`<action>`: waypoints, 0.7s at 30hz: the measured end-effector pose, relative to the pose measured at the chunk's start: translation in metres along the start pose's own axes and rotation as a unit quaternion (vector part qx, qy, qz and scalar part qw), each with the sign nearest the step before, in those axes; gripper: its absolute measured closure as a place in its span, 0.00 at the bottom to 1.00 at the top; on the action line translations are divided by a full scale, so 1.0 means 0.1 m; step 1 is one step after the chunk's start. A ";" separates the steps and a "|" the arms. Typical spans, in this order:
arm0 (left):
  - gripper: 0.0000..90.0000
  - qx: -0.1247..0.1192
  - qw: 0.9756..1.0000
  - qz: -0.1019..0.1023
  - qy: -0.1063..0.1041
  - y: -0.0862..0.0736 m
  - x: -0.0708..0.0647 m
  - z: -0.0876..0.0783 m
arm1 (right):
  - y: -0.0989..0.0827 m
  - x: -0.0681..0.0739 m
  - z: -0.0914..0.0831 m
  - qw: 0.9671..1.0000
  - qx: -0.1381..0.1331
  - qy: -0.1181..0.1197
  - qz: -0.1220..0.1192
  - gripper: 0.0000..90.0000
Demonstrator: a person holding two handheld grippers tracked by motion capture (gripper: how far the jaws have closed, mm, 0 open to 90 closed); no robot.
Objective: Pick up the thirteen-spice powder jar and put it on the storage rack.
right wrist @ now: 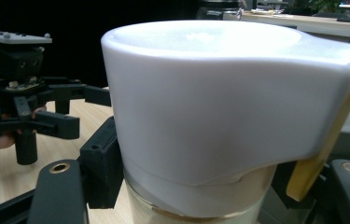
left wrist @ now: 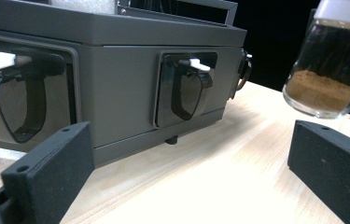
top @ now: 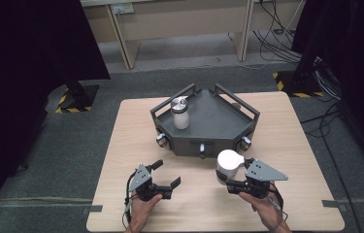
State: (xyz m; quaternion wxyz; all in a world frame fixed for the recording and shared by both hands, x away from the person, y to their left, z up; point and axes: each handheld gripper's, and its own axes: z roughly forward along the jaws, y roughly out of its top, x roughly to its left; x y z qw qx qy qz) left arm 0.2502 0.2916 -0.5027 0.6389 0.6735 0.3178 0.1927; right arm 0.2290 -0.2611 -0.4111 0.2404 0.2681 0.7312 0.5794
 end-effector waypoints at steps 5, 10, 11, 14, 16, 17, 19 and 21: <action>0.00 0.001 1.000 -0.001 0.001 0.00 0.01 0.00 | 0.10 -0.04 0.04 1.000 0.004 -0.004 0.001 0.34; 0.00 0.002 1.000 -0.001 0.002 0.00 0.00 0.00 | 0.21 -0.09 0.10 1.000 0.002 -0.005 0.006 0.34; 0.00 0.002 1.000 -0.001 0.001 0.00 0.01 0.00 | 0.22 -0.09 0.11 1.000 0.000 -0.005 0.004 0.34; 0.00 0.003 1.000 -0.002 0.001 0.00 0.00 0.01 | 0.30 -0.11 0.14 1.000 -0.001 -0.007 0.002 0.34; 0.00 0.003 1.000 -0.002 0.000 0.00 0.01 0.01 | 0.37 -0.13 0.16 1.000 -0.001 -0.009 0.001 0.34; 0.00 0.003 1.000 -0.001 0.000 0.00 0.01 0.01 | 0.39 -0.14 0.17 1.000 -0.001 -0.009 0.000 0.34; 0.00 0.002 1.000 -0.003 0.000 0.00 0.01 0.00 | 0.45 -0.15 0.18 1.000 -0.001 -0.011 -0.003 0.34; 0.00 0.002 1.000 -0.004 0.001 0.00 0.01 0.00 | 0.51 -0.17 0.20 1.000 -0.001 -0.013 -0.005 0.34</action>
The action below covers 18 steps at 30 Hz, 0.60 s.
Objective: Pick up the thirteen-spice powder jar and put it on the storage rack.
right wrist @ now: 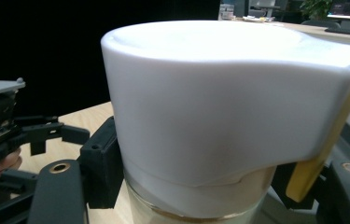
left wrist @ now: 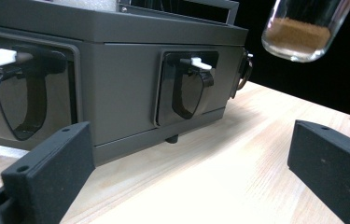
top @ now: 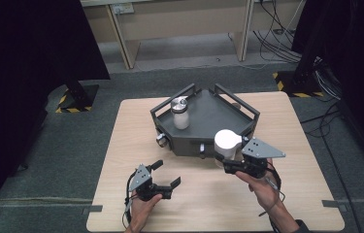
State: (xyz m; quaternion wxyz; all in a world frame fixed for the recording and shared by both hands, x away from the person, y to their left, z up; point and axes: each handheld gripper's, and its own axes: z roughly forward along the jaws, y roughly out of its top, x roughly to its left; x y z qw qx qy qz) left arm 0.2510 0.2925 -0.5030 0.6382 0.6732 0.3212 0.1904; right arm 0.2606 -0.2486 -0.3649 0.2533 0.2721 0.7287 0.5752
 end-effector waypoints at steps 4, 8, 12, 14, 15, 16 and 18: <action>0.00 0.001 1.000 0.000 0.000 0.00 0.00 0.00 | 0.08 -0.04 0.04 1.000 0.003 -0.001 0.003 0.34; 0.00 0.001 1.000 -0.001 0.000 0.00 0.00 0.00 | 0.16 -0.07 0.07 1.000 0.005 -0.004 0.000 0.34; 0.00 0.001 1.000 -0.001 -0.001 0.00 0.00 0.00 | 0.26 -0.09 0.12 1.000 0.006 -0.007 0.000 0.34; 0.00 0.001 1.000 -0.001 -0.001 0.00 0.00 0.00 | 0.30 -0.11 0.14 1.000 0.006 -0.008 0.002 0.34; 0.00 0.001 1.000 -0.001 -0.001 0.00 0.00 0.00 | 0.32 -0.11 0.16 1.000 0.006 -0.010 0.002 0.34; 0.00 0.001 1.000 -0.002 -0.001 0.00 0.00 0.00 | 0.34 -0.12 0.18 1.000 0.006 -0.011 0.001 0.34; 0.00 0.001 1.000 -0.002 -0.001 0.00 0.00 0.00 | 0.38 -0.13 0.23 1.000 0.006 -0.013 0.002 0.34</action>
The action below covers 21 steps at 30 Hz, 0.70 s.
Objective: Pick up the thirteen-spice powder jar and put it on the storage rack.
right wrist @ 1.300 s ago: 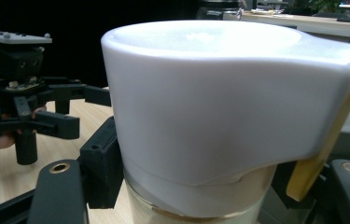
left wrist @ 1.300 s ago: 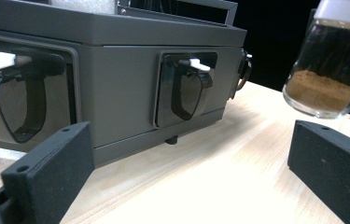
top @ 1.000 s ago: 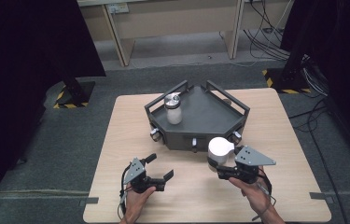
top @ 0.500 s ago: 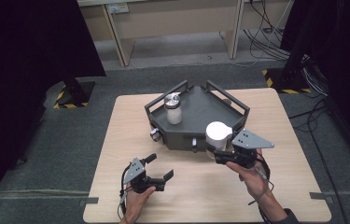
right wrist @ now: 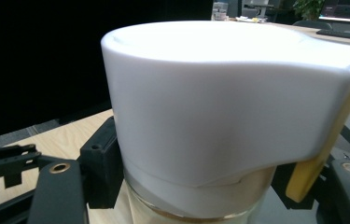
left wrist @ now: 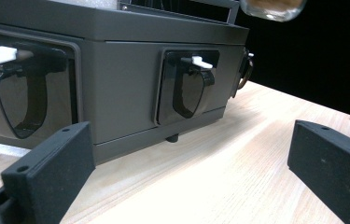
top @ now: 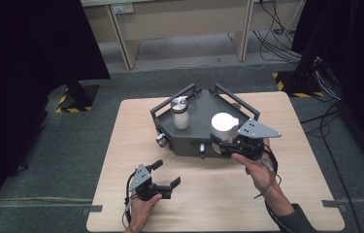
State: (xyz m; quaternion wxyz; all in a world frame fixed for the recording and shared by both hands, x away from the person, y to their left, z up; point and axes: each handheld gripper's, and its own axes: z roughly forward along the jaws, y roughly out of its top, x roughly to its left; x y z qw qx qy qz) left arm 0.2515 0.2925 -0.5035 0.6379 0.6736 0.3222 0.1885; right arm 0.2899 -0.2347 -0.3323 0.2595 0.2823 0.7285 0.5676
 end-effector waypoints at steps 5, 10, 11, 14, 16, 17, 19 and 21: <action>0.00 0.000 1.000 0.000 -0.002 0.00 0.00 0.00 | 0.06 -0.02 0.11 1.000 -0.001 -0.008 0.003 0.34; 0.00 0.000 1.000 0.000 -0.002 0.00 0.00 0.00 | 0.11 -0.06 0.21 1.000 0.002 -0.015 0.007 0.34; 0.00 0.000 1.000 0.000 -0.002 0.00 0.00 0.00 | 0.11 -0.06 0.23 1.000 0.003 -0.017 0.008 0.34; 0.00 0.002 1.000 0.001 -0.004 0.00 0.00 0.01 | 0.12 -0.08 0.29 1.000 0.006 -0.024 0.012 0.34; 0.00 0.004 1.000 0.001 -0.006 0.00 0.00 0.01 | 0.13 -0.09 0.33 0.999 0.008 -0.030 0.013 0.34; 0.00 0.005 1.000 0.001 -0.007 0.00 0.00 0.02 | 0.14 -0.09 0.36 0.999 0.010 -0.033 0.013 0.34; 0.00 0.005 1.000 0.002 -0.007 0.00 0.00 0.02 | 0.14 -0.10 0.40 0.999 0.010 -0.039 0.013 0.34; 0.00 0.004 1.000 0.002 -0.007 0.00 0.00 0.01 | 0.14 -0.11 0.45 0.999 0.009 -0.044 0.014 0.34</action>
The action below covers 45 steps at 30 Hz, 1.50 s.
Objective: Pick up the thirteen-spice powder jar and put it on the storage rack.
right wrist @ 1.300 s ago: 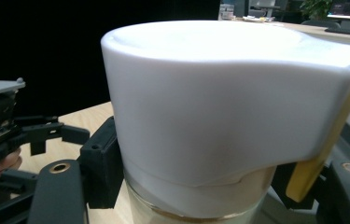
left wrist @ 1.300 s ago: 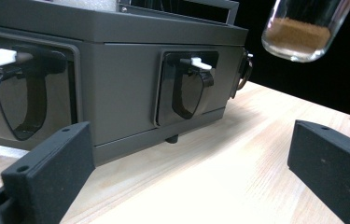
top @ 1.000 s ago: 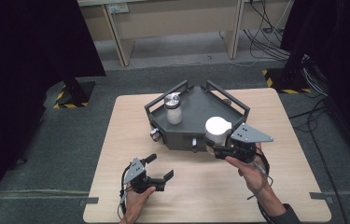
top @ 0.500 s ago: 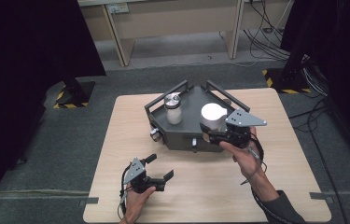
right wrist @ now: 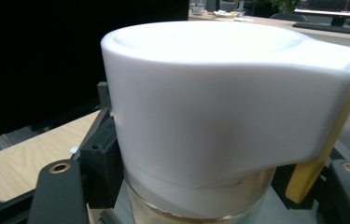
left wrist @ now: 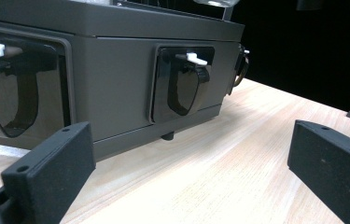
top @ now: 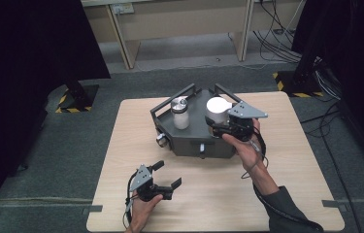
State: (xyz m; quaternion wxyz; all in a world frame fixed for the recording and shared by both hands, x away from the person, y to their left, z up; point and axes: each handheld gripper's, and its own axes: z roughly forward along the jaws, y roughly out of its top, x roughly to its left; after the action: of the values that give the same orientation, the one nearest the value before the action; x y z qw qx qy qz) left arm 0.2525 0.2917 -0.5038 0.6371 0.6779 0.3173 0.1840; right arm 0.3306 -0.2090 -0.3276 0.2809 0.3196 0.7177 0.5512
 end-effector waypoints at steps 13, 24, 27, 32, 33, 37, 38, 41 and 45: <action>0.00 -0.001 1.000 0.000 0.002 0.00 0.01 0.00 | -0.06 -0.08 0.31 1.000 0.013 -0.025 0.012 0.34; 0.00 0.000 1.000 0.000 0.002 0.00 0.01 0.00 | -0.08 -0.13 0.38 0.999 0.021 -0.035 0.019 0.34; 0.00 0.000 1.000 -0.001 0.003 0.00 0.01 0.00 | -0.09 -0.14 0.40 0.999 0.023 -0.036 0.021 0.34; 0.00 0.001 1.000 0.000 0.003 0.00 0.01 0.00 | -0.11 -0.15 0.42 0.999 0.024 -0.038 0.024 0.34; 0.00 0.000 1.000 0.000 0.003 0.00 0.01 0.00 | -0.11 -0.15 0.42 0.999 0.024 -0.038 0.024 0.34; 0.00 0.000 1.000 -0.001 0.004 0.00 0.01 0.00 | -0.12 -0.16 0.42 0.999 0.023 -0.037 0.022 0.34; 0.00 0.000 1.000 -0.001 0.004 0.00 0.01 0.00 | -0.12 -0.16 0.42 0.999 0.023 -0.036 0.021 0.34; 0.00 0.000 1.000 0.000 0.003 0.00 0.01 0.00 | -0.12 -0.17 0.42 0.999 0.024 -0.034 0.019 0.34; 0.00 0.000 1.000 0.000 0.003 0.00 0.01 0.00 | -0.13 -0.19 0.40 0.999 0.023 -0.030 0.021 0.34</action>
State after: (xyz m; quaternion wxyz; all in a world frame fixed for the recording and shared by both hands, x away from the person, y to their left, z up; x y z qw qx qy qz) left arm 0.2530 0.2923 -0.5039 0.6358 0.6776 0.3195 0.1859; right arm 0.3713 -0.2014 -0.3489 0.2835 0.3572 0.7144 0.5307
